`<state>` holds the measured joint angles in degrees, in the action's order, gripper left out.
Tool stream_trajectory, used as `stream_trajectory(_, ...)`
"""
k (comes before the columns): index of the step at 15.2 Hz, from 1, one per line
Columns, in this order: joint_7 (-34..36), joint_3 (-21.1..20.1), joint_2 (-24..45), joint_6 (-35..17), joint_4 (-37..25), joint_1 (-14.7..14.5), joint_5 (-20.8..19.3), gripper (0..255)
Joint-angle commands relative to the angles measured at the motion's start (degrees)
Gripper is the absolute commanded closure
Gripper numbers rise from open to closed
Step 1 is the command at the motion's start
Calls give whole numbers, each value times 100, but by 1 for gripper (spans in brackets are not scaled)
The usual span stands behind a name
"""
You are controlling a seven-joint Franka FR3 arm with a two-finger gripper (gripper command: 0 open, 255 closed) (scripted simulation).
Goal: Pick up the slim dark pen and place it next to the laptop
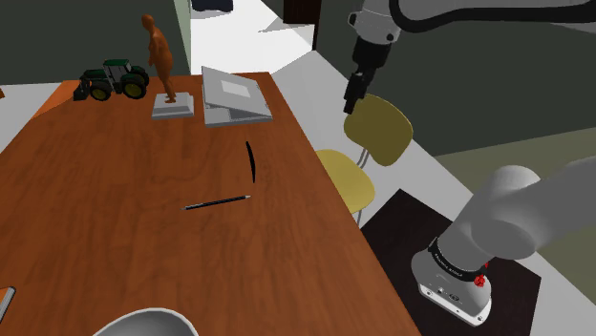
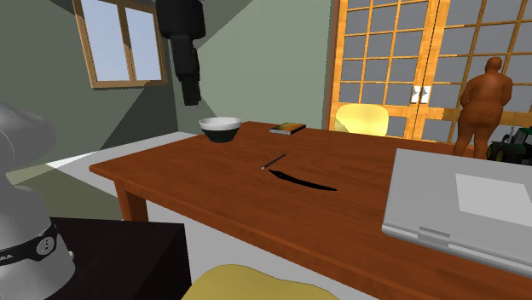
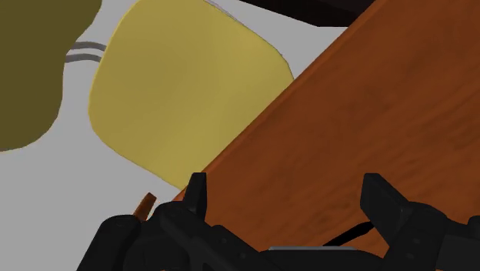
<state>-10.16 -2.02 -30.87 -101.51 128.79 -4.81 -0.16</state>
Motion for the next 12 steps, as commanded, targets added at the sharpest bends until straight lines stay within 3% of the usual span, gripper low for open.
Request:
stream_trajectory(1, -12, -122, 331, -229, -107, -112, 42, 0)
stream_trajectory(12, -145, -708, 2219, -1070, -1132, -590, -9, 0)
